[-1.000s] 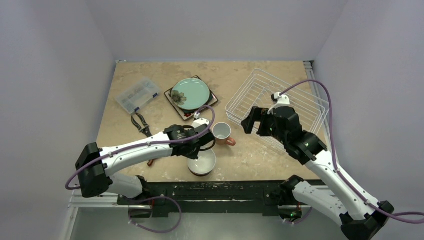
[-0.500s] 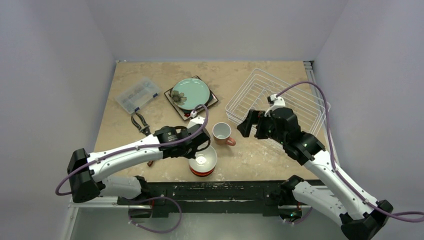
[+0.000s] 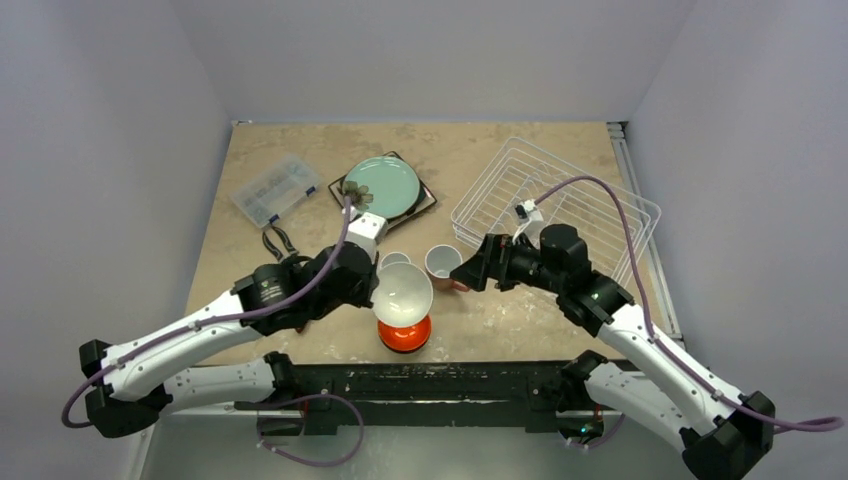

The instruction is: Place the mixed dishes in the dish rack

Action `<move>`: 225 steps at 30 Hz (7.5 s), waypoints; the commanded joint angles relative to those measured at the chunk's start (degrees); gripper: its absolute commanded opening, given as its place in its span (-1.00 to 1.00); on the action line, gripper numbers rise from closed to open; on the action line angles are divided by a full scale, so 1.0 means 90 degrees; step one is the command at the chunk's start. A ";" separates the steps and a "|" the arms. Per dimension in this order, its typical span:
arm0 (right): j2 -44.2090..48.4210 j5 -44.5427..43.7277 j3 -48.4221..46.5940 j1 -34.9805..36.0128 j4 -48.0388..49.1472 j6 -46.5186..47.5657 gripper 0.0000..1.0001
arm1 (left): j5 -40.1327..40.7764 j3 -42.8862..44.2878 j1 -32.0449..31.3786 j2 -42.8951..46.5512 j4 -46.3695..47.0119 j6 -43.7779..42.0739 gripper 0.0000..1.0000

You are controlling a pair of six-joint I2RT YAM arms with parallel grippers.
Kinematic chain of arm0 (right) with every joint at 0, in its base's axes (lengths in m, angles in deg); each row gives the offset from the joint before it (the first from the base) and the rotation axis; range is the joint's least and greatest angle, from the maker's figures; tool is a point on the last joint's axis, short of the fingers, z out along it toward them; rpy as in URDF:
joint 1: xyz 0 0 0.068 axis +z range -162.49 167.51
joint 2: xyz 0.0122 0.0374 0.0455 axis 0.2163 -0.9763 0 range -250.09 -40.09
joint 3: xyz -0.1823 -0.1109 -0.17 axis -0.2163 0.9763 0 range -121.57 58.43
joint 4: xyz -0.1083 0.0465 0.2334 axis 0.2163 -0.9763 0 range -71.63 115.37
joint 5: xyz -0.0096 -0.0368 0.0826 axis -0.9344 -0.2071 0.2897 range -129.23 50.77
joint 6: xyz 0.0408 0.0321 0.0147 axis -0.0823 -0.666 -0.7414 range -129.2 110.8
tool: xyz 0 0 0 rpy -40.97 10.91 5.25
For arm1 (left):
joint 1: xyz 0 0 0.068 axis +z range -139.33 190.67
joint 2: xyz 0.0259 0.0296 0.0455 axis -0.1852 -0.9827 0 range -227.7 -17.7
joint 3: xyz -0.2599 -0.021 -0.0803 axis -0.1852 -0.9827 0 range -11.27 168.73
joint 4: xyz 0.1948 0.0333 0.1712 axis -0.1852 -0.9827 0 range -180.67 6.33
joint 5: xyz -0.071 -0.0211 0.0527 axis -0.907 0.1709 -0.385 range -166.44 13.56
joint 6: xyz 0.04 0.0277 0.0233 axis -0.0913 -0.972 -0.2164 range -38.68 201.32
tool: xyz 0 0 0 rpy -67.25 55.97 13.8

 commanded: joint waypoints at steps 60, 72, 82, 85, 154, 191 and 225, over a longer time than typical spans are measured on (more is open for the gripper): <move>0.0125 -0.1329 0.0110 0.1694 0.3539 -0.1919 -1.00 | -0.3581 0.1442 0.2094 -0.0569 0.1941 -0.0659 -1.00; 0.0257 -0.1699 0.0345 0.1691 0.3718 -0.2584 -1.00 | -0.3853 0.1553 0.2151 -0.0627 0.1843 -0.0843 -0.09; 0.0639 -0.2777 -0.0169 0.1619 0.2115 -0.2198 -1.00 | -0.3350 0.1583 0.2202 -0.0233 0.1784 -0.1238 0.85; 0.0795 -0.3382 -0.0541 0.1557 0.1307 -0.1817 -1.00 | -0.3187 0.1833 0.2199 -0.0217 0.1668 -0.1470 1.00; -0.6850 -1.0123 -0.3635 -0.2652 -0.3103 0.1772 -1.00 | -0.3637 0.1812 0.2162 -0.1447 0.1798 -0.1820 0.87; -0.6350 -0.8811 -0.3639 -0.2826 -0.2520 0.2626 0.97 | -0.3146 0.1924 0.2162 -0.1802 0.1593 -0.2100 0.88; -0.5077 -0.6938 -0.2941 -0.2829 -0.3281 0.1929 0.97 | -0.3620 0.2119 0.2334 -0.2296 0.1478 -0.1942 0.89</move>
